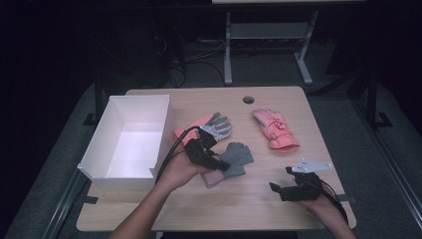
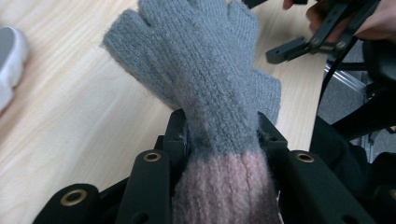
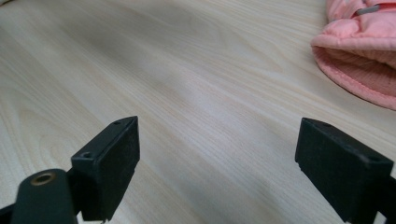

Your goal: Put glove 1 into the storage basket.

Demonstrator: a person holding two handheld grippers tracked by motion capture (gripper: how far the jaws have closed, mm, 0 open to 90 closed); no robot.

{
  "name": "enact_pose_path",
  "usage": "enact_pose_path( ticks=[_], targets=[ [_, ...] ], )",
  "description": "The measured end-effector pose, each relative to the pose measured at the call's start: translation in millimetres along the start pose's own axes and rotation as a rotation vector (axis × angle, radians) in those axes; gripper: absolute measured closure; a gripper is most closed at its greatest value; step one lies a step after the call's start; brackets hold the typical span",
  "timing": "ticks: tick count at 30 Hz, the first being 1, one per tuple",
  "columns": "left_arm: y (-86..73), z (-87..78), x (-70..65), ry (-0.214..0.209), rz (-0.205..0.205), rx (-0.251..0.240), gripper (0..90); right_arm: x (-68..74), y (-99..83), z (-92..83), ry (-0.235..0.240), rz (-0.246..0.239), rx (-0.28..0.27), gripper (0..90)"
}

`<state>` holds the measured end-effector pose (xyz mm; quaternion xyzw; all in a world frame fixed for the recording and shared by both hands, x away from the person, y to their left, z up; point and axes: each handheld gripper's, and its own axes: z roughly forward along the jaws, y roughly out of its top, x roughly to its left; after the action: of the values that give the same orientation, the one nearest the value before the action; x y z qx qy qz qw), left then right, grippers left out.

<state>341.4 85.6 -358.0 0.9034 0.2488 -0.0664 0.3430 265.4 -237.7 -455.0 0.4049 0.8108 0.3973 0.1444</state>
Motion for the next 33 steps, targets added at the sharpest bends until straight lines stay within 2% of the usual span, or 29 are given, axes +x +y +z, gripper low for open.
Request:
enact_pose_path(
  ticks=[1, 5, 14, 19, 21, 26, 33],
  targets=[
    [0.0, 0.0, 0.0, 0.0, 0.0, 0.0, 64.3, 0.4, 0.3, 0.8, -0.001, 0.002, 0.001, 13.4],
    [4.9, -20.5, 2.6, 0.022, -0.002, -0.007, 64.3, 0.7, 0.2, 2.0, 0.0, -0.001, 0.005, 13.4],
    [8.9, -52.1, 8.2, 0.052, -0.012, -0.045, 63.8, 0.8, 0.4, 2.6, -0.003, -0.006, 0.005, 13.4],
    [10.1, -68.5, 11.5, 0.081, -0.013, -0.045, 63.8, 0.5, 0.1, 3.2, -0.006, -0.007, 0.005, 13.4],
    [9.9, -81.3, 15.1, 0.091, -0.019, -0.06, 63.8, 0.5, 0.0, 3.0, -0.008, -0.007, 0.005, 13.4],
    [9.0, -100.0, 21.4, 0.13, -0.026, -0.07, 63.7, 0.3, 0.0, 3.4, -0.009, -0.01, 0.006, 13.4],
    [-1.1, -129.0, 33.9, 0.198, -0.068, -0.101, 63.8, 0.4, -0.2, 3.6, -0.011, -0.008, 0.005, 13.4]
  ],
)
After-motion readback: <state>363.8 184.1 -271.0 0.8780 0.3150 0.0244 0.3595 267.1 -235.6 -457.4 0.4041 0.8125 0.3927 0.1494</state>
